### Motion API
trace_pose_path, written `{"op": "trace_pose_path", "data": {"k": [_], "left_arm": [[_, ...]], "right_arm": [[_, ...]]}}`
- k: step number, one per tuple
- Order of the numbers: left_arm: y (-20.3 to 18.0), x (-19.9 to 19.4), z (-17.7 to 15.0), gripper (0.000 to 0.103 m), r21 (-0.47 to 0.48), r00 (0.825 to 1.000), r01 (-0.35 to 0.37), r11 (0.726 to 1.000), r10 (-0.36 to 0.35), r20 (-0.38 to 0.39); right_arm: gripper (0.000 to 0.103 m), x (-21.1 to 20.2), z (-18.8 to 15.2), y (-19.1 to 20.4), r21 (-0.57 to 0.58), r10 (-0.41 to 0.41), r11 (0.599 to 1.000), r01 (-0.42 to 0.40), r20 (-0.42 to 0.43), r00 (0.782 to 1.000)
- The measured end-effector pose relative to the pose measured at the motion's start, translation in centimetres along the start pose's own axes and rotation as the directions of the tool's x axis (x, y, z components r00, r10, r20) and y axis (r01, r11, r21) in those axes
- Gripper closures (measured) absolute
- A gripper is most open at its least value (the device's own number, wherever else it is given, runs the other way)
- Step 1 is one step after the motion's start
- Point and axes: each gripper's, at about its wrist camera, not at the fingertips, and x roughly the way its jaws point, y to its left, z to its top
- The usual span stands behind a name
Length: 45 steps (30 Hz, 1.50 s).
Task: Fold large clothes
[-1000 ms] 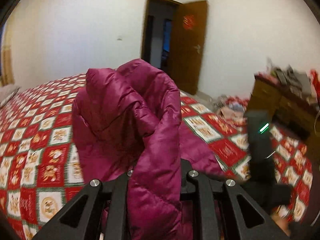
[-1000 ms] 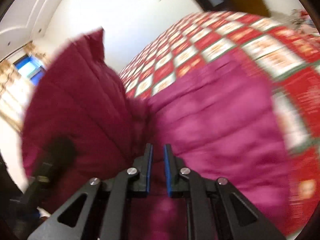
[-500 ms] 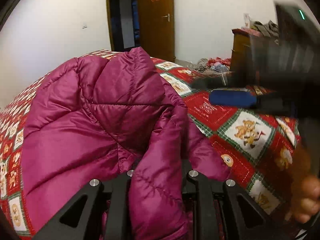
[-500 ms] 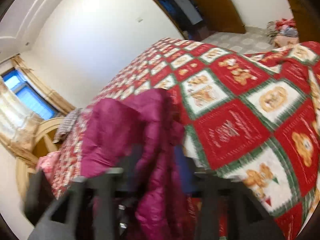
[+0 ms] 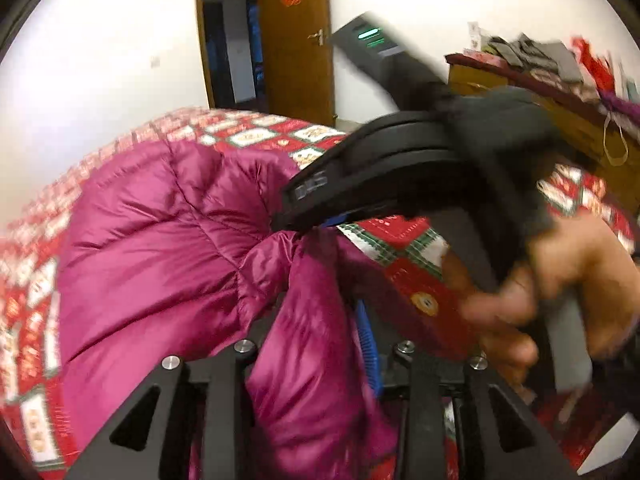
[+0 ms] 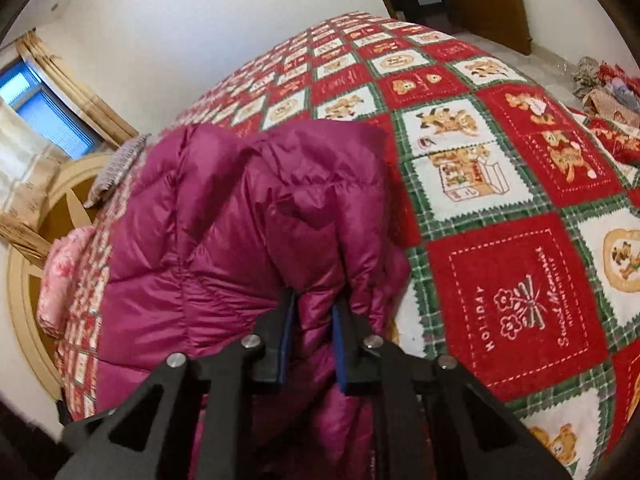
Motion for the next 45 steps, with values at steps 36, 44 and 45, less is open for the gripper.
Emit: {"op": "trace_pose_path", "data": {"k": [36, 44, 45], "left_arm": [[23.5, 2.2, 0.2, 0.032, -0.433, 0.931, -0.366, 0.824, 0.331, -0.156], [23.2, 1.2, 0.5, 0.032, -0.371, 0.92, -0.392, 0.842, 0.352, -0.173], [23.6, 1.4, 0.9, 0.032, -0.389, 0.92, -0.39, 0.834, 0.345, -0.183]], "right_arm": [[0.076, -7.0, 4.6, 8.9, 0.104, 0.032, 0.993, -0.061, 0.261, 0.965], [0.077, 1.5, 4.0, 5.7, 0.07, -0.25, 0.968, 0.24, 0.214, 0.944], [0.079, 1.7, 3.8, 4.7, 0.073, -0.272, 0.962, 0.263, 0.206, 0.94]]}}
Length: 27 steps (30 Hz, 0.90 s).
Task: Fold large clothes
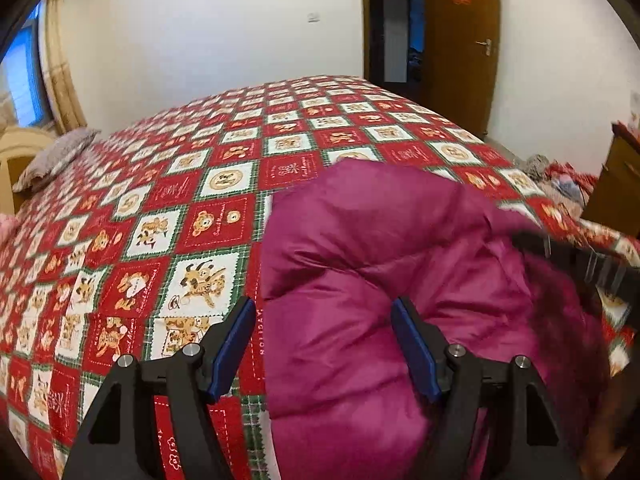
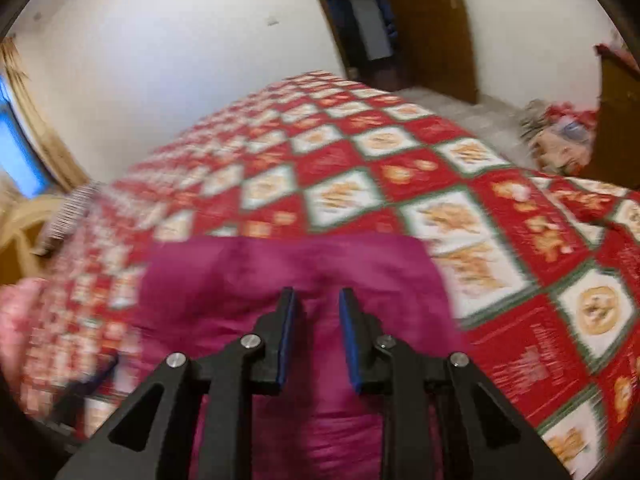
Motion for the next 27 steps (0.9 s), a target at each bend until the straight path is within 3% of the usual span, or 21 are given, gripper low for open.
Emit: {"op": "trace_pose_path", "data": {"k": [4, 8, 12, 18, 27], "left_arm": [[-1.4, 1.2, 1.7, 0.03, 0.039, 0.999, -0.043, 0.998, 0.044, -0.016], [-2.3, 3.1, 2.2, 0.018, 0.052, 0.995, -0.086, 0.995, 0.089, -0.038], [-1.9, 4.4, 1.9, 0.01, 0.021, 0.993, -0.104, 0.994, 0.105, -0.055], [-1.4, 6.5, 1.7, 0.001, -0.005, 0.99, -0.118, 0.993, 0.117, -0.081], [-1.0, 10.0, 1.8, 0.0, -0.045, 0.987, -0.083, 0.996, 0.076, -0.14]], "right_arm": [[0.079, 1.0, -0.8, -2.5, -0.002, -0.033, 0.999, 0.033, -0.022, 0.999], [0.079, 2.3, -1.6, -2.2, -0.133, -0.11, 0.985, 0.107, -0.017, 0.994], [0.079, 3.1, -1.9, -2.4, -0.139, -0.119, 0.983, 0.117, -0.009, 0.993], [0.079, 3.6, -2.0, -2.9, -0.119, -0.073, 0.991, 0.067, -0.044, 0.996], [0.079, 3.7, -2.0, -3.7, -0.066, -0.025, 0.998, 0.022, -0.047, 0.999]]}}
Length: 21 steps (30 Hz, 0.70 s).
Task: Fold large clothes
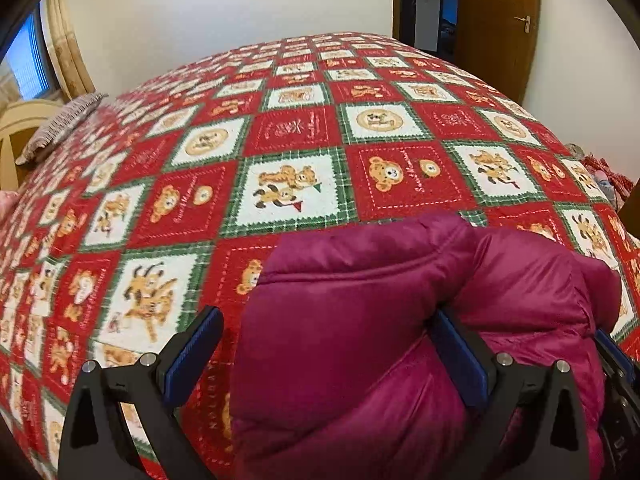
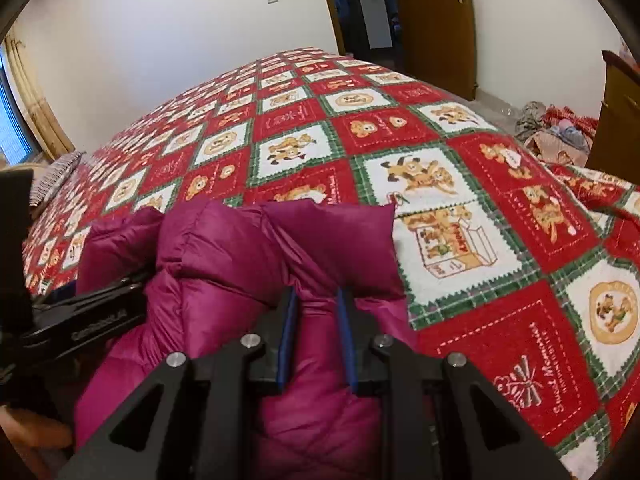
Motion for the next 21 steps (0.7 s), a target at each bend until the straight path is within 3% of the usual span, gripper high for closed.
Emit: {"op": "trace_pose_path", "data": {"k": [3, 6, 9, 14, 21], "left_arm": [[0.0, 0.3, 0.1, 0.0, -0.008, 1.0, 0.008, 1.0, -0.008, -0.003], [-0.1, 0.0, 0.0, 0.0, -0.004, 1.0, -0.002, 1.0, 0.002, 0.005], [-0.2, -0.1, 0.0, 0.0, -0.004, 1.0, -0.012, 1.0, 0.012, 0.011], [-0.4, -0.4, 0.0, 0.0, 0.006, 0.999, -0.045, 0.999, 0.044, 0.021], [-0.4, -0.3, 0.3, 0.0, 0.003, 0.999, -0.038, 0.999, 0.038, 0.004]], "right_arm": [[0.079, 0.0, 0.1, 0.0, 0.004, -0.001, 1.0, 0.001, -0.003, 1.0], [0.079, -0.5, 0.9, 1.2, -0.058, -0.065, 0.996, 0.063, -0.025, 0.998], [0.079, -1.9, 2.0, 2.5, -0.114, -0.088, 0.989, 0.091, 0.029, 0.996], [0.079, 1.5, 3.2, 3.6, -0.18, -0.064, 0.982, 0.054, -0.054, 0.996], [0.079, 2.5, 2.4, 2.0, -0.118, 0.016, 0.993, -0.021, -0.048, 0.999]]}}
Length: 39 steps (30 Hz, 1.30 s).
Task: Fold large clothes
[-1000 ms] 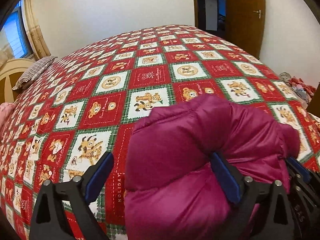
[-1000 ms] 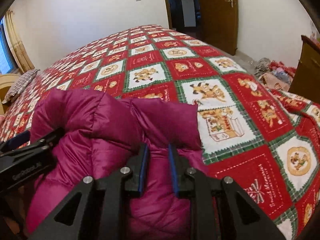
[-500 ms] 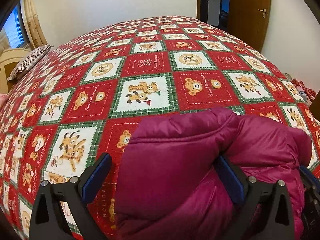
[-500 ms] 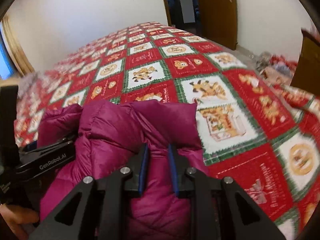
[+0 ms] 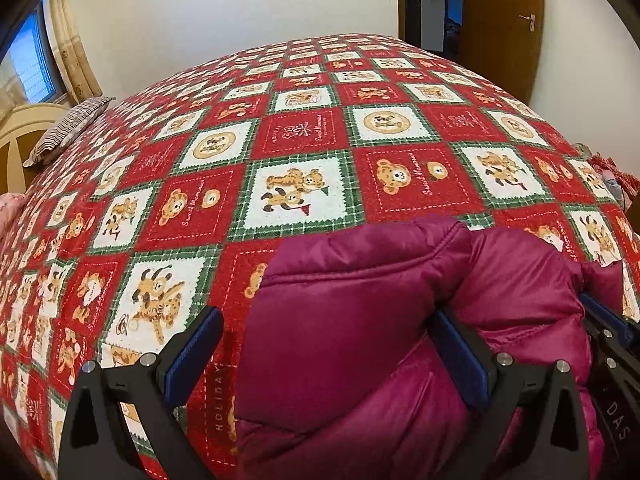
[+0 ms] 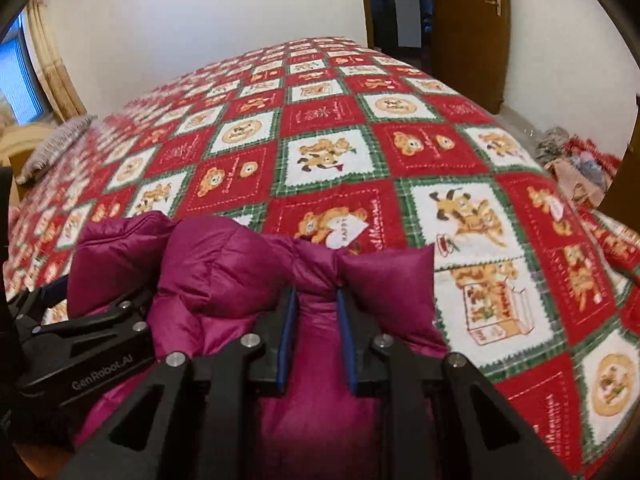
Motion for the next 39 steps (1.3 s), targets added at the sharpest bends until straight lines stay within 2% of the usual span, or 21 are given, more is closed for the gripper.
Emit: {"op": "trace_pose_path", "data": {"k": [3, 5, 7, 11, 15, 17, 21, 22, 24, 26, 27, 29, 32, 33, 34, 35, 36, 37, 39], "left_arm": [[0.4, -0.7, 0.9, 0.001, 0.007, 1.0, 0.031, 0.999, -0.031, -0.003], [0.9, -1.6, 2.5, 0.001, 0.013, 0.998, 0.042, 0.999, -0.043, 0.05], [0.9, -1.3, 3.7, 0.001, 0.021, 0.997, 0.019, 1.0, -0.021, 0.069], [-0.3, 2.6, 4.3, 0.001, 0.052, 1.0, -0.003, 0.999, 0.004, -0.022], [0.5, 4.6, 4.2, 0.001, -0.013, 0.997, 0.028, 1.0, -0.029, -0.076], [0.7, 4.8, 4.0, 0.001, -0.027, 0.996, 0.038, 0.999, -0.04, -0.074], [-0.1, 4.2, 3.8, 0.001, 0.001, 0.999, -0.003, 1.0, 0.003, -0.049], [0.2, 4.2, 3.8, 0.001, -0.006, 0.998, 0.013, 1.0, -0.014, -0.056], [1.6, 4.1, 3.7, 0.001, -0.052, 0.991, 0.091, 0.995, -0.095, -0.094], [3.9, 2.4, 3.1, 0.001, -0.121, 0.973, 0.189, 0.974, -0.203, -0.113], [5.2, 1.0, 2.5, 0.001, -0.155, 0.966, 0.229, 0.961, -0.244, -0.088], [7.0, -1.9, 1.3, 0.001, -0.174, 0.958, 0.272, 0.946, -0.283, -0.039], [8.7, -5.9, -0.4, 0.001, -0.102, 0.966, 0.259, 0.96, -0.26, 0.008], [9.0, -6.8, -0.9, 0.001, -0.08, 0.97, 0.244, 0.967, -0.242, 0.026], [9.1, -8.1, -1.6, 0.001, -0.058, 0.976, 0.216, 0.975, -0.214, 0.052], [9.1, -9.2, -2.3, 0.001, -0.04, 0.98, 0.188, 0.981, -0.184, 0.075], [9.2, -10.0, -3.0, 0.001, -0.022, 0.982, 0.164, 0.986, -0.161, 0.095], [9.4, -10.5, -3.6, 0.001, -0.009, 0.983, 0.149, 0.989, -0.147, 0.11], [9.5, -11.4, -4.6, 0.001, 0.014, 0.984, 0.118, 0.993, -0.119, 0.134]], "right_arm": [[0.079, -0.2, -0.4, -0.1, 0.014, 0.01, 1.0, -0.01, 0.016, 1.0], [0.079, -0.3, -0.6, -0.2, 0.024, 0.016, 1.0, -0.016, 0.025, 1.0], [0.079, -0.3, -0.5, -0.3, 0.027, 0.018, 0.999, -0.019, 0.027, 0.999], [0.079, -0.3, -0.5, -0.6, 0.045, 0.035, 0.998, -0.036, 0.029, 0.999], [0.079, -0.4, -0.6, -0.9, 0.064, 0.052, 0.997, -0.054, 0.032, 0.998], [0.079, -0.4, -0.6, -0.9, 0.067, 0.047, 0.997, -0.049, 0.038, 0.998], [0.079, -0.2, -0.5, -0.8, 0.06, 0.038, 0.997, -0.04, 0.038, 0.999], [0.079, -0.2, -0.4, -0.8, 0.058, 0.038, 0.997, -0.041, 0.038, 0.999], [0.08, -0.2, -0.5, -0.9, 0.059, 0.038, 0.997, -0.04, 0.037, 0.999], [0.08, -0.2, -0.5, -0.8, 0.055, 0.03, 0.998, -0.032, 0.036, 0.999], [0.079, -0.3, -0.5, -0.6, 0.049, 0.021, 0.999, -0.022, 0.036, 0.999], [0.078, -0.4, -0.5, -0.6, 0.046, 0.009, 0.999, -0.011, 0.037, 0.999], [0.074, -0.4, -0.2, -0.6, 0.049, -0.004, 0.999, 0.004, 0.01, 1.0], [0.068, -0.7, -0.1, -0.6, 0.044, -0.016, 0.999, 0.016, -0.002, 1.0], [0.055, -1.2, 0.0, -0.5, 0.036, -0.034, 0.999, 0.035, -0.016, 0.999], [0.048, -2.0, 0.0, -0.6, 0.038, -0.049, 0.998, 0.05, -0.02, 0.999], [0.031, -3.0, -0.2, -0.8, 0.05, -0.041, 0.998, 0.041, -0.006, 0.999], [0.018, -4.5, -0.6, -1.3, 0.074, -0.004, 0.997, 0.002, 0.029, 1.0], [0.01, -7.4, -1.8, -2.0, 0.111, 0.032, 0.993, -0.042, 0.092, 0.995]]}}
